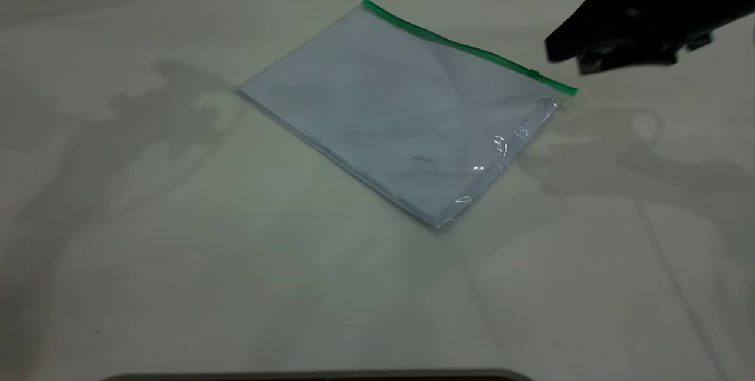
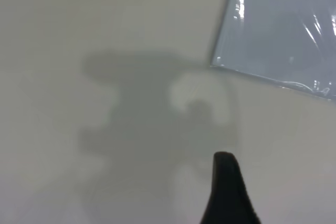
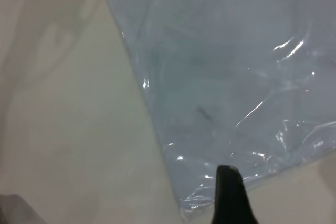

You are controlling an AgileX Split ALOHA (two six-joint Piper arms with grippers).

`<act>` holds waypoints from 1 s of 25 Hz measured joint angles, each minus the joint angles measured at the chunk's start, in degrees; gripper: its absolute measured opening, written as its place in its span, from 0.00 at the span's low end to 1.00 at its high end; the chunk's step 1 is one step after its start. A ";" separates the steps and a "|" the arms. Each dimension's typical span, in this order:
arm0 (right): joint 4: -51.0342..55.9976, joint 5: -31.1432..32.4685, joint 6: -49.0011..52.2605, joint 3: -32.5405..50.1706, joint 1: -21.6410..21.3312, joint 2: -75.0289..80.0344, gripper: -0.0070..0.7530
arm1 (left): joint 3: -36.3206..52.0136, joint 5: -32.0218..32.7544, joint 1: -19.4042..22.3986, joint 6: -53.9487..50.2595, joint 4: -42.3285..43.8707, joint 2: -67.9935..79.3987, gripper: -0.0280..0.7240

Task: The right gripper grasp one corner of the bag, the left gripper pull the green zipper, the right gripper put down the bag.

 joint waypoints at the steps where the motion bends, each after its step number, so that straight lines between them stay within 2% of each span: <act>1: 0.05 0.22 0.00 -1.33 0.00 1.98 0.70 | -0.06 -0.37 -0.15 0.05 0.00 0.31 0.79; 6: 0.22 1.42 0.61 -7.16 -0.95 9.25 0.70 | -0.11 -0.79 -0.43 0.05 -0.12 0.41 0.79; 11: 0.45 5.20 3.22 -12.19 -4.82 15.79 0.70 | -0.11 -1.96 -0.43 0.17 -1.49 0.48 0.79; 14: 0.45 5.85 4.15 -13.72 -6.51 18.50 0.74 | -0.11 -2.70 -0.43 0.17 -1.66 0.48 0.79; 18: 0.45 5.26 4.15 -14.12 -6.81 20.35 0.80 | -0.11 -3.20 -0.43 0.12 -2.06 0.50 0.79; 25: 0.45 5.32 3.55 -18.60 -6.81 23.42 0.81 | -0.11 -3.25 -0.43 0.12 -4.26 0.67 0.79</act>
